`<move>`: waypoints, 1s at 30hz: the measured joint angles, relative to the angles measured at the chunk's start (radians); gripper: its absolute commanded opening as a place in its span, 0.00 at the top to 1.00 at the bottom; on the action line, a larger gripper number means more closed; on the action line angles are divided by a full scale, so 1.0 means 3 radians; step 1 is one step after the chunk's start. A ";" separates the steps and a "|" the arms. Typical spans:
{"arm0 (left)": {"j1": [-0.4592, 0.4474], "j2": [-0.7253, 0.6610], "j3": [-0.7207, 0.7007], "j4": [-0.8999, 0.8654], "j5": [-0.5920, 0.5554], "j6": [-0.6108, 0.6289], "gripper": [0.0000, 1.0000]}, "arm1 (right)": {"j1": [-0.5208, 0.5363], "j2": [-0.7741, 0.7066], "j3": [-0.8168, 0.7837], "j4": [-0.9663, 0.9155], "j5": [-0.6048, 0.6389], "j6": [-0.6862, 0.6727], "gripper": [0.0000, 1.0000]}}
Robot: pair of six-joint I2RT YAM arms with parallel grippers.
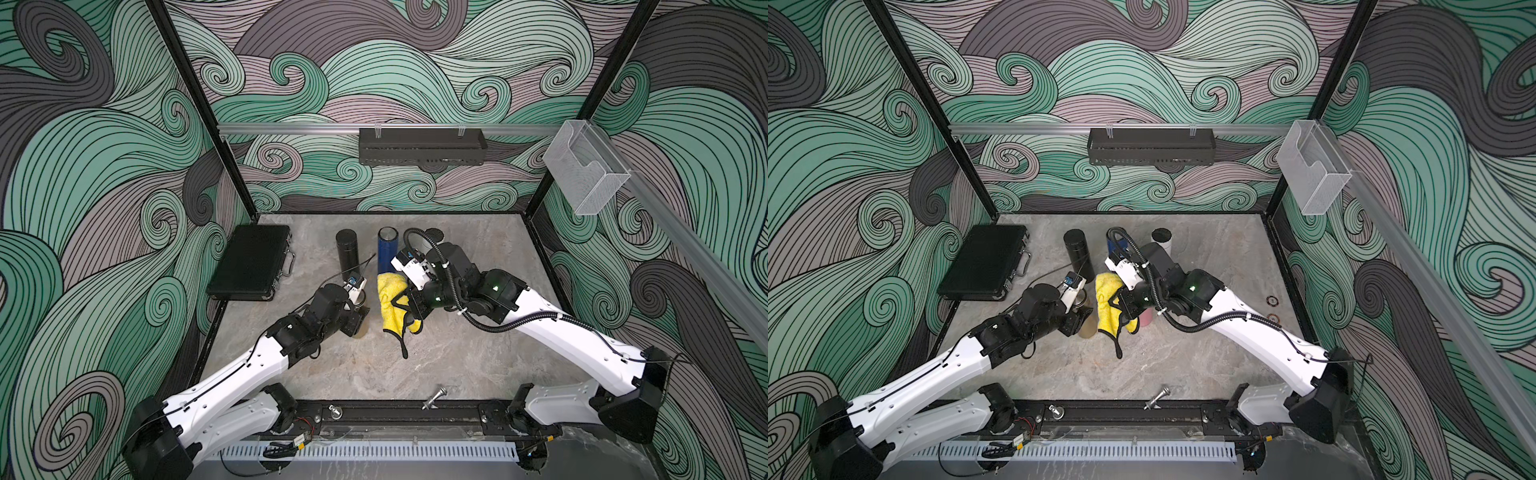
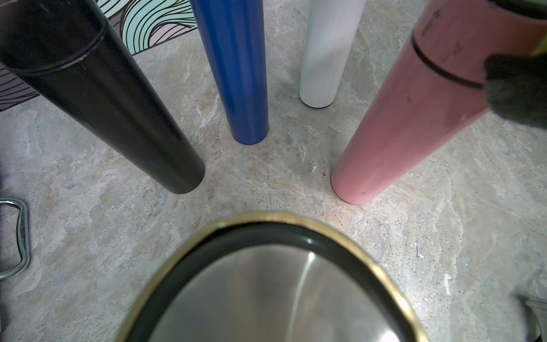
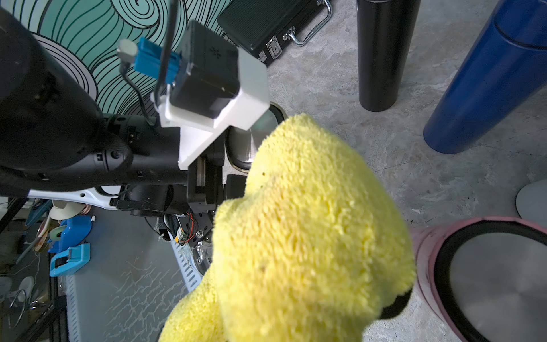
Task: Wipe the surface of the thermos
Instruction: Wipe the dirt from the surface of the thermos.
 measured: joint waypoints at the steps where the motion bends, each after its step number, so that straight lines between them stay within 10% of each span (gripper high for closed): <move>1: 0.0000 -0.0017 -0.0018 0.0017 -0.0006 -0.0009 0.72 | -0.0001 0.0000 0.0000 0.0001 0.0001 0.0001 1.00; 5: -0.0005 -0.0151 -0.0112 0.0046 -0.0037 -0.0036 0.32 | -0.0001 0.0000 0.0000 0.0004 0.0003 0.0018 1.00; 9: -0.0005 -0.0315 -0.0214 0.0080 -0.0069 -0.0065 0.20 | -0.0001 0.0022 0.0014 0.0013 -0.0004 0.0025 1.00; 30: -0.0005 -0.0491 -0.0627 0.0558 -0.0193 -0.0179 0.17 | -0.0047 0.0645 0.0693 -0.0001 -0.0228 0.0053 1.00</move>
